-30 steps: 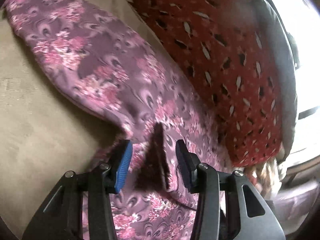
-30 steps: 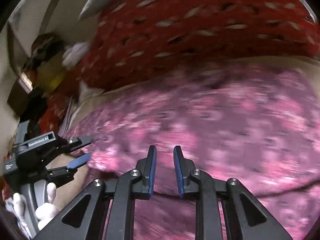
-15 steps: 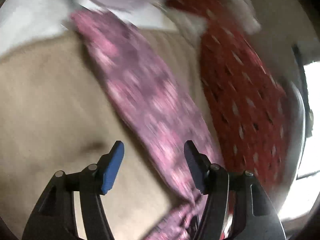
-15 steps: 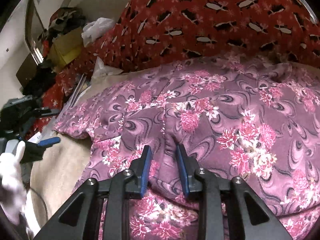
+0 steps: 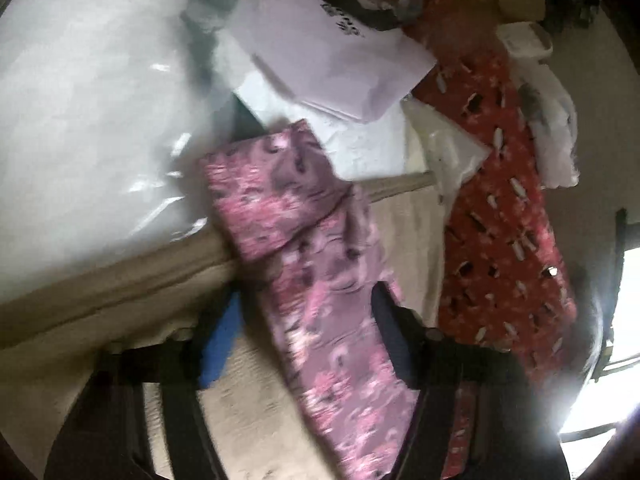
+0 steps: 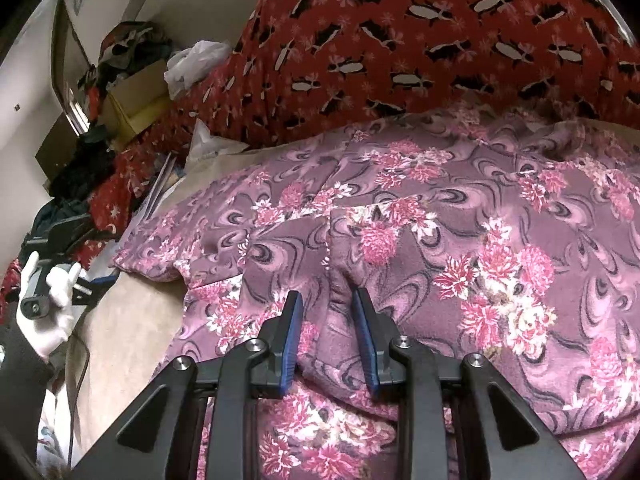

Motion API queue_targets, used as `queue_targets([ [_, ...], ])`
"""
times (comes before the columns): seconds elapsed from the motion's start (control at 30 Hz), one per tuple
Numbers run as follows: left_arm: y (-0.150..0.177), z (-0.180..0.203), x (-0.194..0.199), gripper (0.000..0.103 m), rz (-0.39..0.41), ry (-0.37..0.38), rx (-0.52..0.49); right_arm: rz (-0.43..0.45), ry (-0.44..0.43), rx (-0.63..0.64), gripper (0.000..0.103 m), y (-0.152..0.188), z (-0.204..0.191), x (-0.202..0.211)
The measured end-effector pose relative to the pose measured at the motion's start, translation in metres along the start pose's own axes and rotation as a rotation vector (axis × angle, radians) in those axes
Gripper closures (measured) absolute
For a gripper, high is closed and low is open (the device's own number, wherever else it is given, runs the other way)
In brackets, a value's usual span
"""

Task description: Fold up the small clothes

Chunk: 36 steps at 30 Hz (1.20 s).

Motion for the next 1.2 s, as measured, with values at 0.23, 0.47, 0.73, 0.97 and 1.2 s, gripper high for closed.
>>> queue_targets([
  [0.23,0.019,0.036,0.015,0.101,0.003,0.031,-0.145,-0.002,-0.014,-0.012,0.075,-0.001,0.002,0.000],
  [0.47,0.069,0.088,0.035,0.101,-0.036,0.080,-0.285,-0.070,-0.017,-0.030,0.075,-0.009,0.002,0.010],
  [0.73,0.143,0.161,0.051,0.101,-0.097,0.129,-0.485,-0.002,0.126,-0.117,0.072,-0.013,0.067,0.071],
  [0.97,0.231,0.204,0.026,0.101,-0.215,0.158,-0.600,0.001,0.280,-0.229,0.070,0.012,0.155,0.098],
  [1.2,0.327,0.200,-0.046,0.101,-0.403,0.072,-0.666,0.095,0.197,-0.224,0.066,0.030,0.163,0.100],
])
Point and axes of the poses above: each gripper's, at about its wrist camera, not at the fingertips, and x roughly against the way its jaws point, z to its right, y to its underside, the point moved 2 cm from there along -x, roughly the way its jaws point, and after that the axes turned 8 degrees about -z, right-handed, at the moved point
